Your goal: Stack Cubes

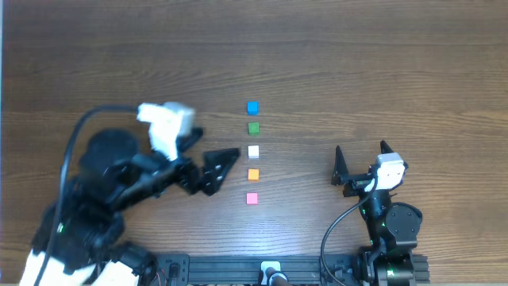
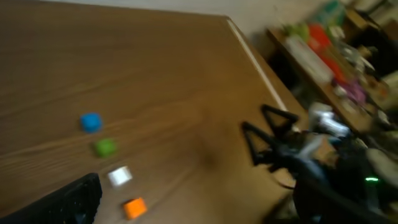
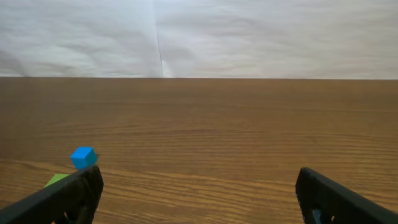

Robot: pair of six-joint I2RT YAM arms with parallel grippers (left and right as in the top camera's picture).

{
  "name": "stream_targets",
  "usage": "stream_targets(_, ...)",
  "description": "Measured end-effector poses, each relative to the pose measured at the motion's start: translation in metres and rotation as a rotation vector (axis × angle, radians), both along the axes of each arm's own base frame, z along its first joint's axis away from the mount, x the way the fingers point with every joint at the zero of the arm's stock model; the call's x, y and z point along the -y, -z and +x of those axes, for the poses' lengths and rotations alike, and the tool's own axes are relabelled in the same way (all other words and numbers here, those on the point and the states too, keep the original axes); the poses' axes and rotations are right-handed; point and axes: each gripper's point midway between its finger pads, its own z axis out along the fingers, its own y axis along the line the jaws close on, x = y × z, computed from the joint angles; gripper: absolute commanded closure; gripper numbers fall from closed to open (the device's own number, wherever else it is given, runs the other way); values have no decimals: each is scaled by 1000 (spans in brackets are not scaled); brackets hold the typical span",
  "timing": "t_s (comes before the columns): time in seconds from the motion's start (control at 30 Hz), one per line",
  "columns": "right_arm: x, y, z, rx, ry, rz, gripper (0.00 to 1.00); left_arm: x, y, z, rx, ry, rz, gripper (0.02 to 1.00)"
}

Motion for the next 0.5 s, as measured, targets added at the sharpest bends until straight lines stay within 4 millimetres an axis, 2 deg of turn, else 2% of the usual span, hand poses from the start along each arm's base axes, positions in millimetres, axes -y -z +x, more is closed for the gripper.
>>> stream_targets(0.1, 0, 0, 0, 0, 0, 0, 7, 26, 12, 3, -101, 43, 13, 23)
stream_targets(0.2, 0, 0, 0, 0, 0, 0, 9, 51, 54, -3, -273, 60, 88, 23)
stream_targets(0.33, 0, 0, 0, 0, 0, 0, 9, 78, 100, -16, -414, 50, 197, 20)
stream_targets(0.4, 0, 0, 0, 0, 0, 0, 9, 83, 118, -24, -471, 31, 249, 23)
stream_targets(0.5, 0, 0, 0, 0, 0, 1, 7, 79, 146, -33, -574, -37, 331, 23)
